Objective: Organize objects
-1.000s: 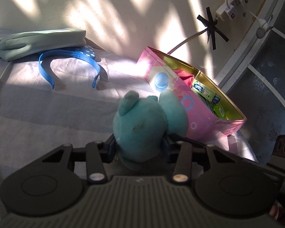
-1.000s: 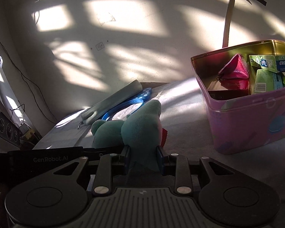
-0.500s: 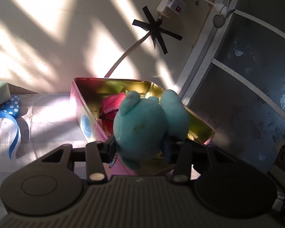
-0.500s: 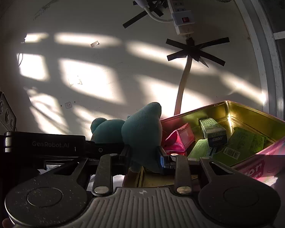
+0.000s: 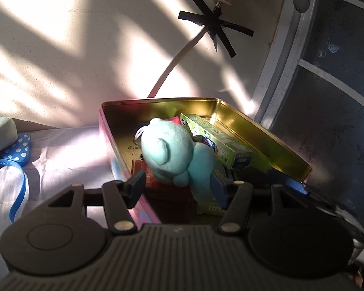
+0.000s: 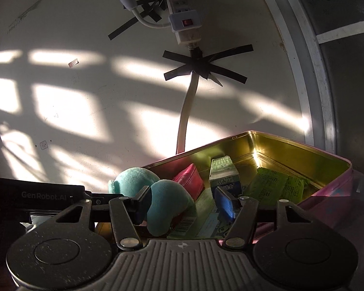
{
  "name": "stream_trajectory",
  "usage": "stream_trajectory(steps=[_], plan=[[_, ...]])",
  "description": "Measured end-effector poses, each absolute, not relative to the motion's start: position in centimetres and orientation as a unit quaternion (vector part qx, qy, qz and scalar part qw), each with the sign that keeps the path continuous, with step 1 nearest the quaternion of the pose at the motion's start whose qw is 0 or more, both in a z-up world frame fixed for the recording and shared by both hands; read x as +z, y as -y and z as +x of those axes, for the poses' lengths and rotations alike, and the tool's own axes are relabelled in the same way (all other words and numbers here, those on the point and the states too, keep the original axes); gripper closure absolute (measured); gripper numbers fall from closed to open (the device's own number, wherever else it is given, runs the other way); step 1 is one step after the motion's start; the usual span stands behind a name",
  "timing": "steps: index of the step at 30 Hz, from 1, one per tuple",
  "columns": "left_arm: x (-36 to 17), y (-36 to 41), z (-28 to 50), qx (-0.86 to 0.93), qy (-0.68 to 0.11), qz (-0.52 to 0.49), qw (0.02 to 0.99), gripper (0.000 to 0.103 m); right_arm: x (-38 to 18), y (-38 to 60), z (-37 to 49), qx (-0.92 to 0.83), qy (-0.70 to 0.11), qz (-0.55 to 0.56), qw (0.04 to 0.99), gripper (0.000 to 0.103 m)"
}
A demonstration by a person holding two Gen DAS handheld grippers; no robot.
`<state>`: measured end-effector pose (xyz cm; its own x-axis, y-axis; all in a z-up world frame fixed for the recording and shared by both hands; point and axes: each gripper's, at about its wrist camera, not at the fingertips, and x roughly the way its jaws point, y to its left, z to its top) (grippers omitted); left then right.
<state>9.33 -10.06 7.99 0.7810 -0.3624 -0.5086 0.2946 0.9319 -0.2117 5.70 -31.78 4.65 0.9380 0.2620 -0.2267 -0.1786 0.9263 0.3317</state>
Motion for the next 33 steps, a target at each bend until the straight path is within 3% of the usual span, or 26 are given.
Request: stream_trajectory(steps=[7, 13, 17, 23, 25, 30, 33], plan=[[8.8, 6.8, 5.7, -0.157, -0.256, -0.074, 0.951, 0.041, 5.6, 30.6, 4.1, 0.131, -0.120, 0.145, 0.973, 0.048], [7.9, 3.0, 4.1, -0.117, -0.268, -0.101, 0.951, 0.040, 9.9, 27.4, 7.3, 0.156, -0.130, 0.051, 0.978, 0.054], [7.2, 0.7, 2.9, -0.105, -0.274, -0.137, 0.946, 0.040, 11.9, 25.7, 13.4, 0.177, -0.192, 0.034, 0.965, 0.056], [6.7, -0.9, 1.5, -0.097, -0.274, -0.144, 0.946, 0.040, 10.1, 25.8, 19.0, 0.162, -0.281, 0.047, 0.945, 0.062], [6.6, -1.2, 1.3, -0.098, -0.274, -0.146, 0.946, 0.040, 9.1, 26.4, 18.4, 0.183, -0.306, 0.059, 0.932, 0.068], [6.1, -1.9, 1.2, -0.104, -0.276, -0.159, 0.942, 0.040, 9.1, 26.4, 13.1, 0.231, -0.326, 0.034, 0.916, 0.069], [5.9, -2.2, 1.0, -0.106, -0.274, -0.166, 0.941, 0.040, 8.1, 25.2, 10.1, 0.219, -0.330, -0.036, 0.917, 0.069]])
